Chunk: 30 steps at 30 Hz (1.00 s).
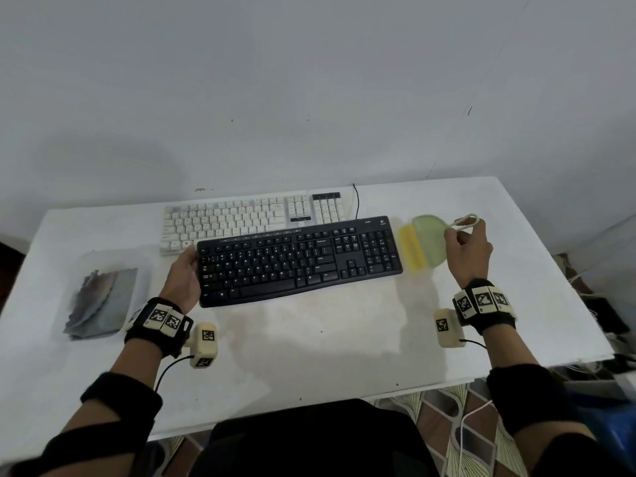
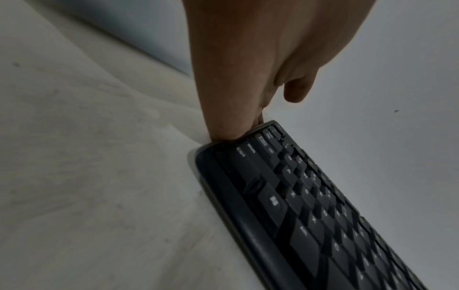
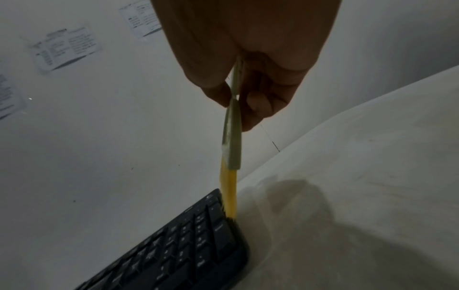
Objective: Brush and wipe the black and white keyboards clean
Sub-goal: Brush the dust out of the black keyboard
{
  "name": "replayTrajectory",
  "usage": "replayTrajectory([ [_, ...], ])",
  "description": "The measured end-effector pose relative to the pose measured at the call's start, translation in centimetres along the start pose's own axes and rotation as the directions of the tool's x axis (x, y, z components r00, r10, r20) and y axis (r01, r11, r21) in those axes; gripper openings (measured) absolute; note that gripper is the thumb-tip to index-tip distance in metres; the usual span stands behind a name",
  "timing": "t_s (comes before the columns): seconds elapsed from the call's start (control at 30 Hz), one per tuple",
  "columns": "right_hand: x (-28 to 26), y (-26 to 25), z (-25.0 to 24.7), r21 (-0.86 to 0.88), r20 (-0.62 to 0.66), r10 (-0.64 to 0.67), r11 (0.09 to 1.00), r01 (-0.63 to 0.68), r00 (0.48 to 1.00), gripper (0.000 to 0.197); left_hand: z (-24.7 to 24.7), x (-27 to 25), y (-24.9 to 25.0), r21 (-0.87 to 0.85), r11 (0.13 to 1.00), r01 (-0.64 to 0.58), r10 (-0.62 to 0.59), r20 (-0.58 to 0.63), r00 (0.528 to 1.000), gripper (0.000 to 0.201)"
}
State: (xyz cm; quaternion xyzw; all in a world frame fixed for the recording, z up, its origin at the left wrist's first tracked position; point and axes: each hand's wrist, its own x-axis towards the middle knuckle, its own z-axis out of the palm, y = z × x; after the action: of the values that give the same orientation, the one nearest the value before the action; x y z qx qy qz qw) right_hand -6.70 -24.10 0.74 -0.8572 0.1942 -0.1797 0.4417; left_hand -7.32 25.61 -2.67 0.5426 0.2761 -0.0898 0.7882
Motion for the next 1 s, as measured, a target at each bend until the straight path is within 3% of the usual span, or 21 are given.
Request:
replayTrajectory([
  [0.2, -0.2, -1.0, 1.8, 0.040, 0.021, -0.105, 0.994, 0.104, 0.994, 0.017, -0.4, 0.4, -0.2, 0.030, 1.000, -0.004, 0.004, 0.003, 1.000, 0.038],
  [0.43, 0.2, 0.8, 0.2, -0.074, 0.030, 0.007, 0.997, -0.005, 1.000, 0.014, -0.3, 0.4, -0.3, 0.030, 0.999, 0.013, -0.012, -0.014, 1.000, 0.038],
  [0.53, 0.1, 0.3, 0.1, 0.016, -0.041, 0.011, 1.000, -0.010, 0.999, 0.014, -0.3, 0.6, -0.4, 0.036, 0.999, 0.010, -0.009, -0.013, 1.000, 0.037],
  [0.73, -1.1, -2.8, 1.8, 0.169, 0.055, -0.172, 0.972, 0.161, 0.984, 0.013, -1.3, 1.8, -1.0, 0.037, 0.999, 0.001, 0.001, -0.043, 0.999, 0.035],
  [0.9, -1.7, -2.7, 2.7, 0.001, 0.227, -0.289, 0.955, 0.297, 0.930, 0.011, -2.0, 2.3, -1.4, 0.065, 0.998, -0.001, 0.006, -0.076, 0.997, 0.040],
  [1.0, -1.7, -2.6, 2.0, -0.115, 0.231, -0.281, 0.943, 0.313, 0.931, 0.010, -1.8, 2.0, -1.4, 0.086, 0.996, -0.012, 0.017, -0.059, 0.998, 0.036],
])
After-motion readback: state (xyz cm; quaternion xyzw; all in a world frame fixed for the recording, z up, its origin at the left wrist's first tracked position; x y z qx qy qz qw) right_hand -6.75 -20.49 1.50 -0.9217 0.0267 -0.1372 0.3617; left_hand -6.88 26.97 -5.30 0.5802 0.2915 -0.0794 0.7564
